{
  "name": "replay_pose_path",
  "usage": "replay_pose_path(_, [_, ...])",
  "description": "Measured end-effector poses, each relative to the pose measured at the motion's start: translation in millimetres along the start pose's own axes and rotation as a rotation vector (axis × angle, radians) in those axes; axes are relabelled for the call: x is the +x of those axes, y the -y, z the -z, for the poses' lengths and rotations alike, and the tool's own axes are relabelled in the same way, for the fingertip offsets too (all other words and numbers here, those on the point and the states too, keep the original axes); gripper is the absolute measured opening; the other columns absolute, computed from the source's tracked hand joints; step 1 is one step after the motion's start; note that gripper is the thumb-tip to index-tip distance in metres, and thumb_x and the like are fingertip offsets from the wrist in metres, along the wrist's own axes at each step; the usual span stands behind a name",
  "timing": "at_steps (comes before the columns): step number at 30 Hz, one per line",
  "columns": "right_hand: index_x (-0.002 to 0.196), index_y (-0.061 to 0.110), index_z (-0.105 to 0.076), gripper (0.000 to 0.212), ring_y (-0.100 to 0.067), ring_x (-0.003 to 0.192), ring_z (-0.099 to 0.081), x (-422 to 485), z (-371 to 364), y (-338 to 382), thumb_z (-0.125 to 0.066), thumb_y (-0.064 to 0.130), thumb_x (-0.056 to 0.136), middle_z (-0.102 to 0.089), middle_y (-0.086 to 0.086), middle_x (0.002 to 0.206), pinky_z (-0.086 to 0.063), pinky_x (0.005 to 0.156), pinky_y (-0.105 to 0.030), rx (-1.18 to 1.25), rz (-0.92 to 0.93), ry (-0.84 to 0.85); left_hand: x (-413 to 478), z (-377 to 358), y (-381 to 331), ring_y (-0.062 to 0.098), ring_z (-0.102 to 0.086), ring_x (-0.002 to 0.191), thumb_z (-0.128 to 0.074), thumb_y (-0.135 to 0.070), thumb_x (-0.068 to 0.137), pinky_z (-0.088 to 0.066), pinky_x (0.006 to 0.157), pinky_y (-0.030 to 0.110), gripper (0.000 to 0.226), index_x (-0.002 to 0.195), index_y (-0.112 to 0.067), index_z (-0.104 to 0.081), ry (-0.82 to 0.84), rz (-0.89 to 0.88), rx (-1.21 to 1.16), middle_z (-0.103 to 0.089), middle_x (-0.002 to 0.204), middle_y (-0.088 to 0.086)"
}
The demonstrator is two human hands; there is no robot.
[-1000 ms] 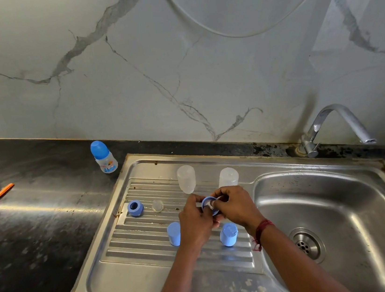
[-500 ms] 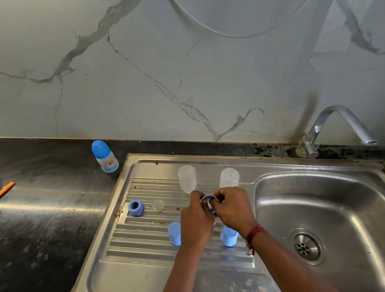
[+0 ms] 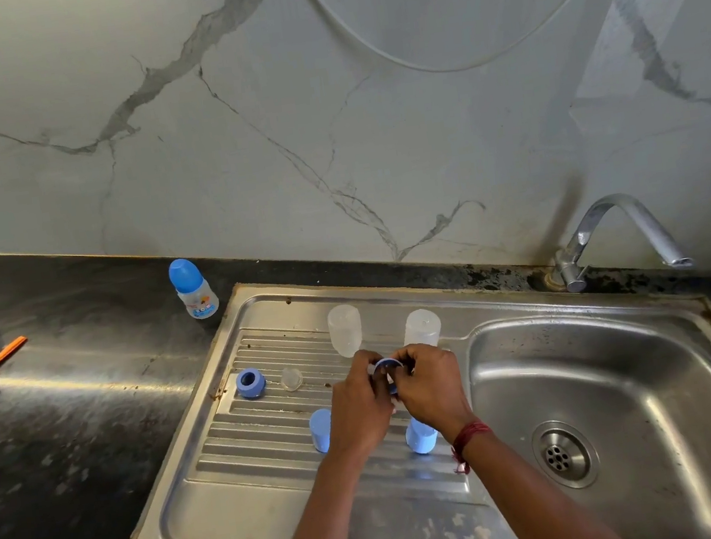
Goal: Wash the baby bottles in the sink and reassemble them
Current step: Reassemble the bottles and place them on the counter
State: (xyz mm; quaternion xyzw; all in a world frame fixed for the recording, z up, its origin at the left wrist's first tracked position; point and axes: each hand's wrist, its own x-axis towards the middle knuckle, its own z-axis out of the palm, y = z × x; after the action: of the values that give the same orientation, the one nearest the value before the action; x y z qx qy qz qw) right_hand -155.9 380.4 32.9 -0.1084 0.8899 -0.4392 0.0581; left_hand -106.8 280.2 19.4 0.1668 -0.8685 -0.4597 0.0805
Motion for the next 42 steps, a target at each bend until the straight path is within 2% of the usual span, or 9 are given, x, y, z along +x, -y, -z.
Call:
replay_pose_path(2, [0.086,0.011,-0.073,0.016,-0.013,0.069,-0.067,-1,1,-1,-0.062,-0.001,0.087,-0.069,0.002,0.076,-0.056,0.066,-0.016,0.065,-0.023,-0.008,1,2,1,0.012,-0.069,0.070,-0.052,-0.019,0.100,-0.060,0.068,0.036,0.010,0.104,-0.028,-0.053,0.003,0.040,-0.084,-0.068,0.078,-0.010])
replay_pose_path(6, [0.091,0.014,-0.073,0.015,-0.018,0.075,-0.071,1,2,-5,-0.066,0.001,0.086,-0.073,-0.002,0.082,-0.062,0.072,-0.034,0.177,-0.069,0.068,1,-1,0,0.019,-0.070,0.069,-0.059,-0.014,0.095,-0.060,0.068,0.039,0.012,0.104,-0.020,-0.055,-0.077,0.094,-0.116,-0.071,0.080,0.003])
replay_pose_path(10, [0.083,0.016,-0.072,0.019,-0.016,0.070,-0.070,-1,4,-4,-0.067,-0.002,0.081,-0.072,0.001,0.076,-0.061,0.069,-0.029,0.142,-0.072,0.067,-2,-2,-4,0.002,-0.054,0.058,-0.059,-0.011,0.095,-0.043,0.055,0.008,0.010,0.100,-0.016,-0.052,-0.094,0.060,-0.036,-0.063,0.076,-0.003])
replay_pose_path(16, [0.082,0.016,-0.071,0.017,-0.007,0.069,-0.065,-5,1,-6,-0.068,-0.001,0.081,-0.065,0.011,0.071,-0.051,0.064,-0.012,0.097,-0.006,-0.006,-1,-5,0,0.014,-0.066,0.066,-0.056,-0.010,0.095,-0.055,0.060,0.021,0.023,0.113,-0.019,-0.044,-0.055,0.158,-0.156,-0.069,0.083,0.007])
replay_pose_path(19, [0.091,0.011,-0.073,0.018,-0.002,0.072,-0.062,-4,0,-9,-0.067,-0.003,0.082,-0.065,0.010,0.078,-0.047,0.066,-0.005,0.096,0.020,-0.057,1,0,-3,0.019,-0.073,0.077,-0.065,-0.006,0.091,-0.062,0.072,0.039,0.031,0.114,-0.018,-0.047,0.036,0.314,-0.523,-0.071,0.095,0.012])
replay_pose_path(23, [0.098,0.013,-0.074,0.020,0.001,0.079,-0.060,-4,0,-12,-0.072,0.001,0.081,-0.063,0.008,0.092,-0.048,0.072,-0.006,0.107,0.081,-0.161,3,10,-9,0.027,-0.073,0.085,-0.068,-0.001,0.087,-0.060,0.077,0.037,0.034,0.116,-0.011,-0.054,0.083,0.474,-0.895,-0.071,0.103,0.019])
replay_pose_path(28, [0.095,0.020,-0.073,0.024,0.001,0.080,-0.065,-6,0,-9,-0.072,0.000,0.082,-0.065,0.011,0.092,-0.050,0.071,-0.008,0.208,0.100,-0.124,1,20,-13,0.025,-0.074,0.093,-0.074,-0.026,0.087,-0.060,0.080,0.038,0.030,0.111,-0.011,-0.066,0.130,0.427,-0.839,-0.075,0.100,0.011])
replay_pose_path(34, [0.106,0.026,-0.067,0.037,0.000,0.097,-0.066,-15,2,5,-0.071,-0.001,0.081,-0.070,0.009,0.102,-0.053,0.078,-0.014,0.393,0.083,-0.001,-4,33,-7,0.026,-0.072,0.091,-0.081,-0.022,0.077,-0.060,0.082,0.040,0.042,0.112,-0.004,-0.066,0.070,0.524,-0.941,-0.075,0.101,0.015])
replay_pose_path(42, [0.118,0.024,-0.064,0.040,0.000,0.110,-0.061,-29,-15,7,-0.073,0.007,0.082,-0.066,0.008,0.117,-0.058,0.084,-0.025,0.415,0.111,0.066,-4,42,-1,0.026,-0.070,0.082,-0.086,-0.027,0.067,-0.058,0.066,0.031,0.050,0.105,-0.003,-0.064,0.000,0.554,-0.978,-0.074,0.095,0.015])
